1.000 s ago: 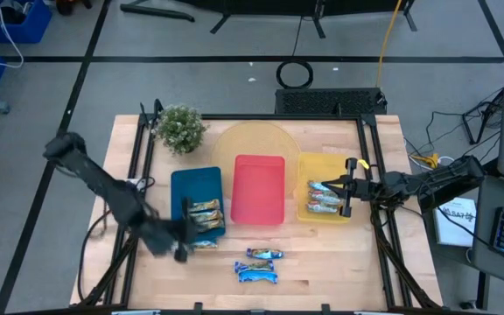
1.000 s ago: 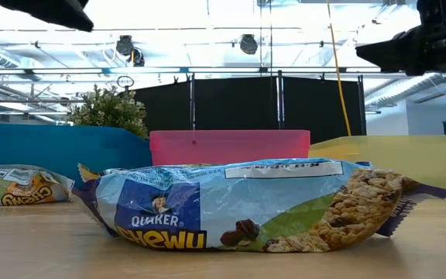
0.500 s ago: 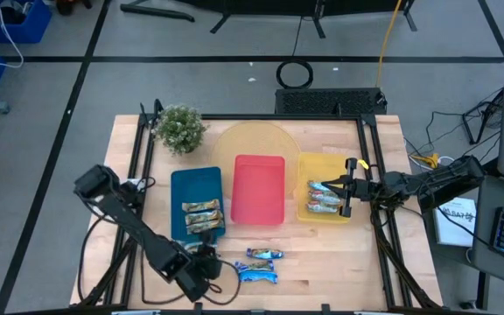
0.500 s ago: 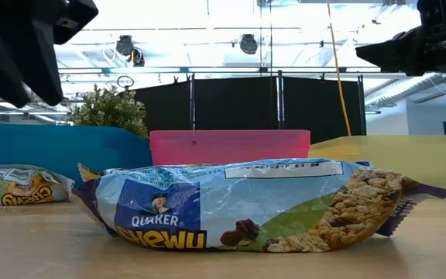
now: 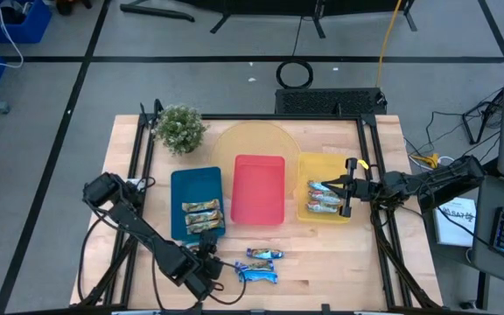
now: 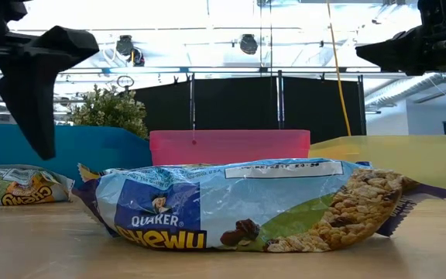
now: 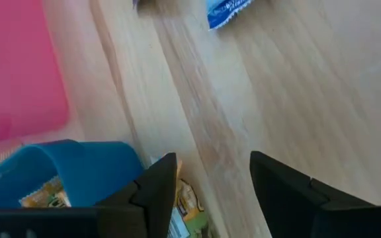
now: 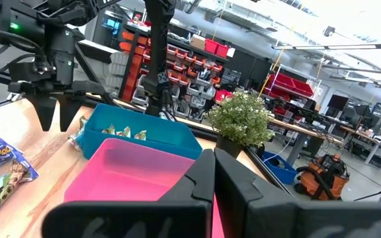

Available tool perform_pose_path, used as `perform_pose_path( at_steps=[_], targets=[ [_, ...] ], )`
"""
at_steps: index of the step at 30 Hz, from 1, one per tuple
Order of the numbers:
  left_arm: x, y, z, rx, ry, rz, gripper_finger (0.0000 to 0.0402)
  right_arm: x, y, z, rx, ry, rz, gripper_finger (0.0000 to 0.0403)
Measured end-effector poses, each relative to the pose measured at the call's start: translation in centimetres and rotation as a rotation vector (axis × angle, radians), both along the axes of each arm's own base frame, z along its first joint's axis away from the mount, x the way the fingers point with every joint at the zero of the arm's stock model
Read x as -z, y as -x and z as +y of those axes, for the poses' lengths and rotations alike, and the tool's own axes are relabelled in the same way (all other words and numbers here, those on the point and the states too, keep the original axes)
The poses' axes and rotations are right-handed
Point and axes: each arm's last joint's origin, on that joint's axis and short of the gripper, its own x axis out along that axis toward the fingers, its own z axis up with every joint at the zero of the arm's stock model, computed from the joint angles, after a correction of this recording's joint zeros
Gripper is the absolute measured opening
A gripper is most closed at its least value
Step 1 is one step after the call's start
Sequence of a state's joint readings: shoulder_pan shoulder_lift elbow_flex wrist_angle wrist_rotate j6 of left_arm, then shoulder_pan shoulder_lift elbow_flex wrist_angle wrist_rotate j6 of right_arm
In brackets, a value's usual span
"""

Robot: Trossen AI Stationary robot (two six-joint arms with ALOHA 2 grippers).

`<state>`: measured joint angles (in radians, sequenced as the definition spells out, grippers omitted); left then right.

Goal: Pick and place Granola Bars by type
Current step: Put the yellow granola bar into the blue bin

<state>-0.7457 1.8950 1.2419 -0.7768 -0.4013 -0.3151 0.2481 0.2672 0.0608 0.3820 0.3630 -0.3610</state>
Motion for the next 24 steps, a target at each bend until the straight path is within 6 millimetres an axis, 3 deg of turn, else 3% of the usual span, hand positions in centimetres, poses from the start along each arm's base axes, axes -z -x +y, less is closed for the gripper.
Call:
perform_pose_path(
  at_steps=[15, 24],
  targets=[
    [0.1, -1.0, 1.4, -0.028, -0.022, 0.016, 0.0162, 0.0, 0.0, 0.0, 0.001, 0.000, 0.000, 0.0000],
    [1.0, -0.4, 2.0, -0.030, -0.045, 0.068, 0.0161, 0.0, 0.0, 0.0, 0.001, 0.000, 0.000, 0.0000]
  ],
)
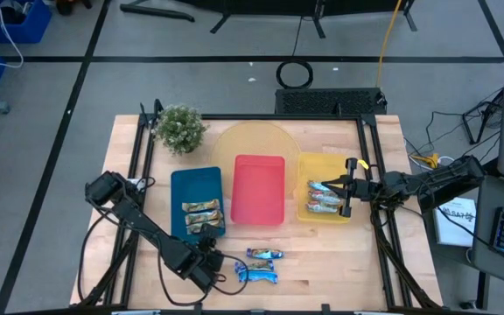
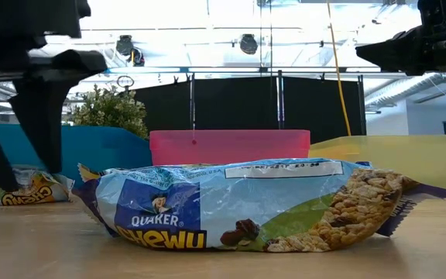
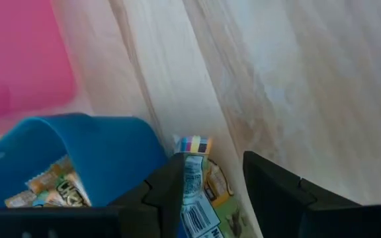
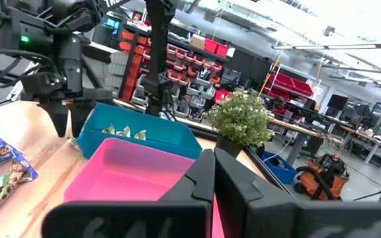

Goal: Pick and place Granola Bars by type
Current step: Put the yellow granola bar into the blue bin

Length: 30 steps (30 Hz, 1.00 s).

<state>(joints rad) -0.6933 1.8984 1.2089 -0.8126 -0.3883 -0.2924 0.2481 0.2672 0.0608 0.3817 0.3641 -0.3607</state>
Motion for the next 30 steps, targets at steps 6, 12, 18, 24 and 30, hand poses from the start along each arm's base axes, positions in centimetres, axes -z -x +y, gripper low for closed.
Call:
perform_pose_path(
  at_steps=[6, 12, 18, 24, 30],
  targets=[
    [0.6, 0.3, 0.3, -0.022, -0.010, 0.000, 0.0161, 0.0, 0.0, 0.0, 0.000, 0.000, 0.000, 0.0000],
    [0.6, 0.3, 0.3, -0.004, -0.016, 0.006, 0.0161, 0.0, 0.0, 0.0, 0.000, 0.000, -0.001, 0.0000],
    [0.7, 0.0, 0.1, -0.006, 0.091, 0.033, 0.0161, 0.0, 0.0, 0.0, 0.000, 0.000, -0.001, 0.0000],
    [0.6, -0.7, -1.2, 0.027, 0.281, 0.017, 0.0161, 0.0, 0.0, 0.0, 0.000, 0.000, -0.001, 0.0000],
    [-0.4, -0.5, -2.1, 0.036, 0.272, 0.012, 0.0161, 0.0, 0.0, 0.0, 0.000, 0.000, -0.002, 0.0000]
  ],
)
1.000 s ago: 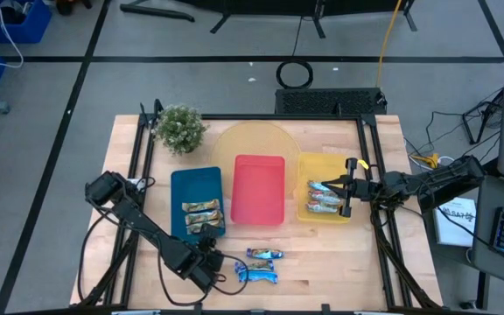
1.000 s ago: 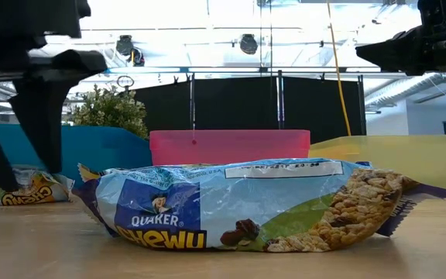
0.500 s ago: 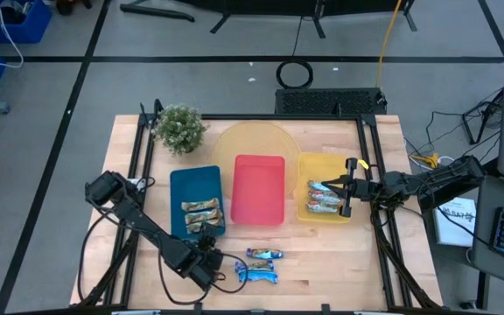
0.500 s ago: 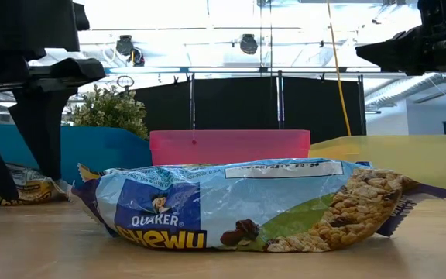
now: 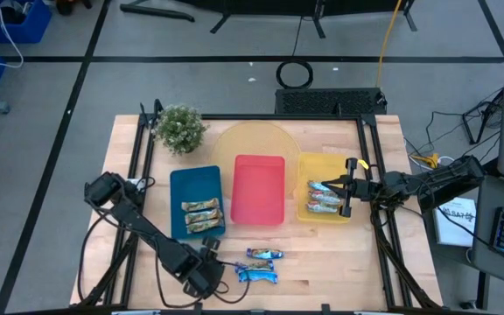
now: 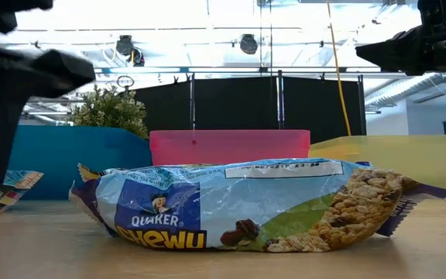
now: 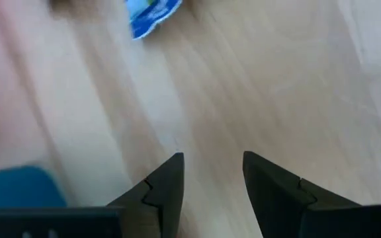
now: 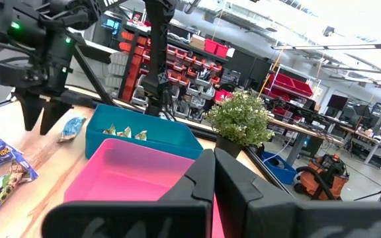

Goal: Pick and place Granola Bars by type
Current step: Put the yellow granola bar into the blue bin

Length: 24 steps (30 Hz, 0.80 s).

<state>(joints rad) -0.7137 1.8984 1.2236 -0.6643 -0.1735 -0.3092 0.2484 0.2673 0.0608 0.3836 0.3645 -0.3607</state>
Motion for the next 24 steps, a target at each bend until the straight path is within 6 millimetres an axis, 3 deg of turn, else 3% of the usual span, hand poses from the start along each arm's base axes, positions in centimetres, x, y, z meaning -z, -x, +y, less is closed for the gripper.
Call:
perform_pose_path(
  at_steps=[9, 24],
  targets=[
    [-1.8, 1.3, 0.4, -0.162, -0.207, 0.039, 0.0161, 0.0, 0.0, 0.0, 0.000, 0.000, -0.001, 0.0000],
    [-1.2, 2.0, 1.3, -0.304, -0.185, 0.156, 0.0161, 0.0, 0.0, 0.0, 0.000, 0.000, 0.000, 0.0000]
  ],
)
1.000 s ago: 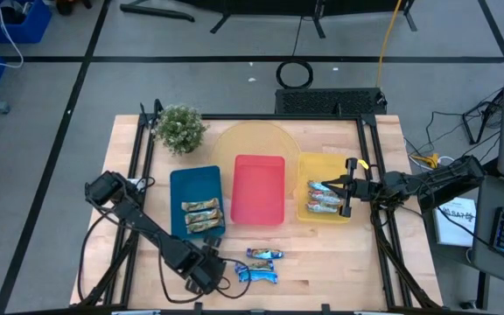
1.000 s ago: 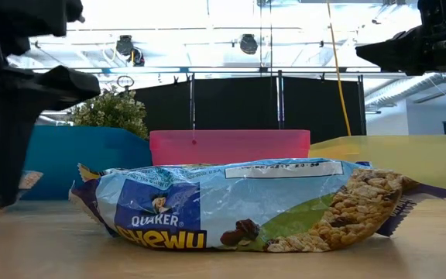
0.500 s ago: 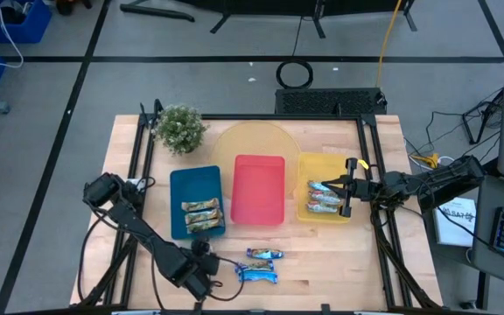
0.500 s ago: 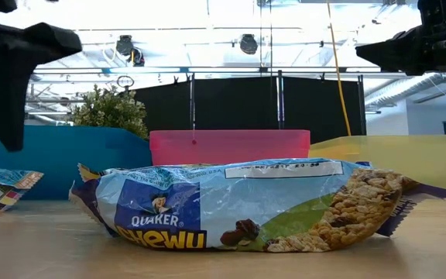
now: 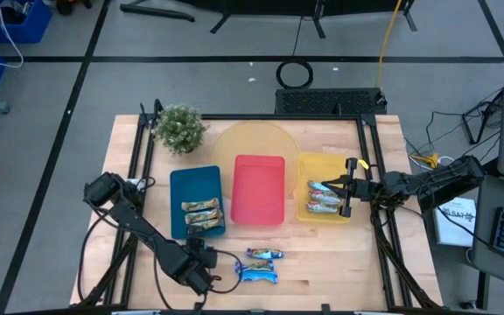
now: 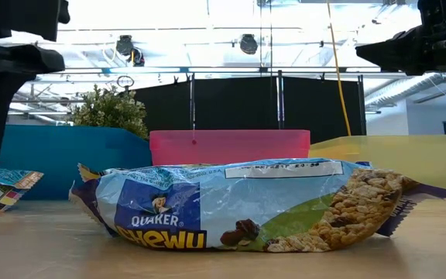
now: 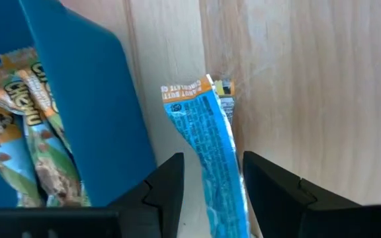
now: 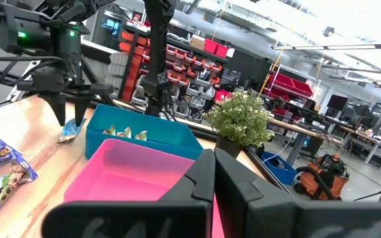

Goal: Pick and place Granola Bars by type
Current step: Put the yellow granola bar into the blue bin

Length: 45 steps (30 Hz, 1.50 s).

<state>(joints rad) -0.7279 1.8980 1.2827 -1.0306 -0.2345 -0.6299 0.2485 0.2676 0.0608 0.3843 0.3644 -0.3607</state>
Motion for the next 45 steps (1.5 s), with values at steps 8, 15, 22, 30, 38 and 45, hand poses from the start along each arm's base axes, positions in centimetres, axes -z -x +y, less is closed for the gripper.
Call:
perform_pose_path(
  at_steps=[8, 15, 22, 30, 38, 45],
  targets=[
    [0.8, -0.1, 0.4, -0.044, 0.056, 0.025, 0.0161, 0.0, 0.0, 0.0, 0.000, 0.000, 0.000, 0.0000],
    [2.1, 0.4, 1.0, -0.051, 0.043, 0.039, 0.0161, 0.0, 0.0, 0.0, 0.000, 0.000, 0.000, 0.0000],
    [2.1, 0.1, 1.0, -0.066, 0.089, 0.041, 0.0137, 0.0, 0.0, 0.0, 0.000, 0.000, 0.000, 0.0000],
    [1.4, -0.5, 1.0, -0.087, 0.144, 0.069, 0.0023, 0.0, 0.0, 0.0, -0.002, -0.004, 0.000, 0.0000],
    [-4.9, -0.3, 0.1, 0.214, 0.193, -0.109, 0.0050, 0.0, 0.0, 0.0, -0.003, -0.003, 0.000, 0.0000],
    [-12.8, 3.1, 2.9, 0.397, 0.059, -0.554, 0.0021, 0.0, 0.0, 0.0, -0.003, -0.004, 0.001, 0.0000]
  ],
)
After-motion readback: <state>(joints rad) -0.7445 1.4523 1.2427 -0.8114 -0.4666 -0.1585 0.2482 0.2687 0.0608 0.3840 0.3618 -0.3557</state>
